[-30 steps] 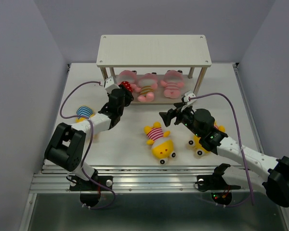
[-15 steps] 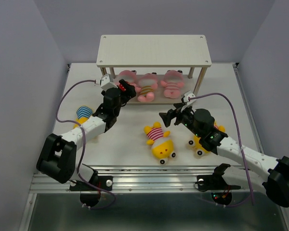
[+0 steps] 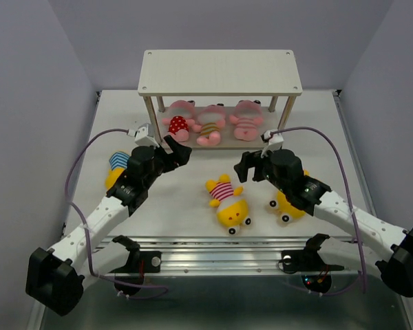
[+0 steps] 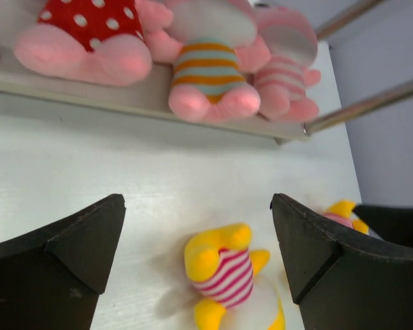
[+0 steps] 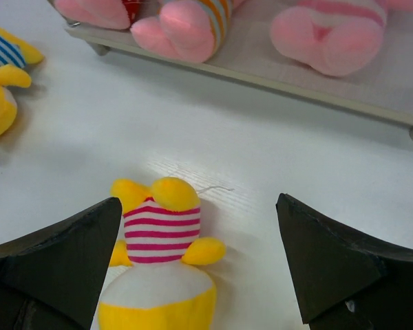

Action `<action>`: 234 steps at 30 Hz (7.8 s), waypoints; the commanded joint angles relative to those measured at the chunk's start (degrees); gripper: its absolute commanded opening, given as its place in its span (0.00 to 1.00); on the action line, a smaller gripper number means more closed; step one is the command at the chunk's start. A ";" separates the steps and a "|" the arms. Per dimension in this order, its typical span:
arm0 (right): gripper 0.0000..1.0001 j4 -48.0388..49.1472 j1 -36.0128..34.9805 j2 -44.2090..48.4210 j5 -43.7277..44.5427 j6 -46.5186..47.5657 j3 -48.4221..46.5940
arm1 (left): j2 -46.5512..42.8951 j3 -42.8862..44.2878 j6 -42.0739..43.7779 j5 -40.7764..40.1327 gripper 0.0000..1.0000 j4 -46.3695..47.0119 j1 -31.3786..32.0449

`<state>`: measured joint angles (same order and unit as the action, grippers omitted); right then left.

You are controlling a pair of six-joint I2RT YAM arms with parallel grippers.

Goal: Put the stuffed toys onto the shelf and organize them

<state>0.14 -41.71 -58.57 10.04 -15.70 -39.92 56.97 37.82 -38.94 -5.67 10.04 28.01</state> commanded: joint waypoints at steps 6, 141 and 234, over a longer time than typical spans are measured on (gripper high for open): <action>1.00 -30.36 -0.47 -3.84 8.07 -22.69 -9.48 | -3.01 -6.79 4.57 22.63 0.99 -1.71 3.80; 0.23 -39.77 0.32 -13.77 -43.37 28.98 -39.35 | -24.90 -11.28 6.50 12.26 0.99 4.62 6.97; 1.00 -24.75 0.32 0.21 18.00 0.41 -29.95 | 9.91 39.69 -20.30 0.57 0.00 -9.95 -9.90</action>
<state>-27.83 -41.32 -59.29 26.83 -14.24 -69.25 65.21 70.26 -58.19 -2.28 3.92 17.98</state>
